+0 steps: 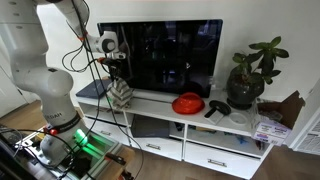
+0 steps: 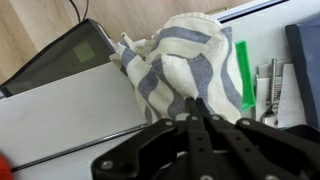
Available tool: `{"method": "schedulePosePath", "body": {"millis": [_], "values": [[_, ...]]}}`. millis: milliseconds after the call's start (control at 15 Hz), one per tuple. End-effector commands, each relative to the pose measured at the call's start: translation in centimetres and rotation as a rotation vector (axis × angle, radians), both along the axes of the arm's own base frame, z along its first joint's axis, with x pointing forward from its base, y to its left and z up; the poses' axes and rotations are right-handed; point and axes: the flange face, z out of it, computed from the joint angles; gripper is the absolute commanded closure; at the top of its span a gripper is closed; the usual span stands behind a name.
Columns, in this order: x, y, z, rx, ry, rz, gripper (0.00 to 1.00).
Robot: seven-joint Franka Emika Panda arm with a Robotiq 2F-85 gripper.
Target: Move the towel to the right
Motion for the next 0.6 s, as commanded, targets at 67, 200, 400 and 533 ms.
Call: {"method": "schedulePosePath", "body": {"millis": [67, 200, 400, 533], "values": [[-2.7, -3.5, 4.9, -0.056, -0.114, -0.132, 1.0], [-3.5, -5.9, 7.1, -0.08, -0.175, -0.224, 1.0], [-4.8, -10.0, 9.8, -0.125, -0.262, -0.337, 1.0], [-6.0, -12.9, 11.4, -0.157, -0.307, -0.429, 1.0]]}}
